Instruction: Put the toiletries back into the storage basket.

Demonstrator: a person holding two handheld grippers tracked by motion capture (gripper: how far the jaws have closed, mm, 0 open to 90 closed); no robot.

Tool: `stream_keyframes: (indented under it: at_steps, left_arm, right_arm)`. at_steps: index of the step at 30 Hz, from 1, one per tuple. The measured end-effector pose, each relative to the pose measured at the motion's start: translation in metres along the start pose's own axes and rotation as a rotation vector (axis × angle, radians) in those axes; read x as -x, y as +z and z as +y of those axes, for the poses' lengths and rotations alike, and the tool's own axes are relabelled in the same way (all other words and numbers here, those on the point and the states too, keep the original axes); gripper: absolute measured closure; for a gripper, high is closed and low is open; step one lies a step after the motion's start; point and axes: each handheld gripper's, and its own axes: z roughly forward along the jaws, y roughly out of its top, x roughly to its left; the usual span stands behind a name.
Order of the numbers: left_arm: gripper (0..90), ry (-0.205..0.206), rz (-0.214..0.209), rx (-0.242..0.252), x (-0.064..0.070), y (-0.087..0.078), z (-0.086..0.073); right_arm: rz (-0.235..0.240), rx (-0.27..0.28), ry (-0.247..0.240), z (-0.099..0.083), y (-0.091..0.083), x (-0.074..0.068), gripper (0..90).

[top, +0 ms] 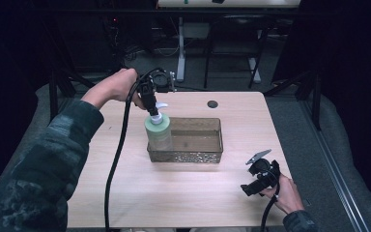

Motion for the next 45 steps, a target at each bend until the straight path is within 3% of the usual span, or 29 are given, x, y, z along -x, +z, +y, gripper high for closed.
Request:
stream_keyframes:
  at_steps: [6, 13, 20, 23, 27, 33, 40, 45]
  left_arm:
    - [37.5, -0.032, 0.006, 0.009, -0.001, -0.002, -0.005]
    - [17.1, -0.06, 0.028, 0.058, -0.001, -0.006, -0.014]
    - [10.2, -0.096, 0.055, 0.128, 0.005, -0.007, -0.027]
    - [0.6, -0.105, 0.085, 0.152, 0.01, -0.006, -0.034]
    - [0.1, -0.131, 0.102, 0.204, 0.017, -0.004, -0.05]
    - [0.1, -0.234, 0.136, 0.309, 0.025, 0.007, -0.08]
    - [0.0, -0.313, 0.171, 0.403, 0.04, 0.023, -0.107]
    - [0.0, -0.344, 0.161, 0.425, 0.052, 0.042, -0.126]
  right_arm:
    - [-0.001, -0.003, -0.002, 0.0, 0.0, -0.001, 0.0]
    - [0.0, -0.005, -0.001, 0.0, 0.001, 0.0, 0.0]
    - [-0.001, -0.006, -0.002, 0.0, 0.0, 0.0, 0.0]
    - [-0.001, -0.007, -0.002, 0.0, 0.0, -0.001, 0.0]
    - [0.0, -0.007, -0.001, 0.0, 0.001, -0.001, 0.0]
    - [-0.005, 0.0, -0.002, 0.0, 0.0, -0.002, 0.0]
    - [-0.01, 0.003, -0.004, 0.001, -0.001, -0.002, 0.0]
    - [-0.009, 0.004, -0.004, 0.001, 0.0, -0.002, 0.0]
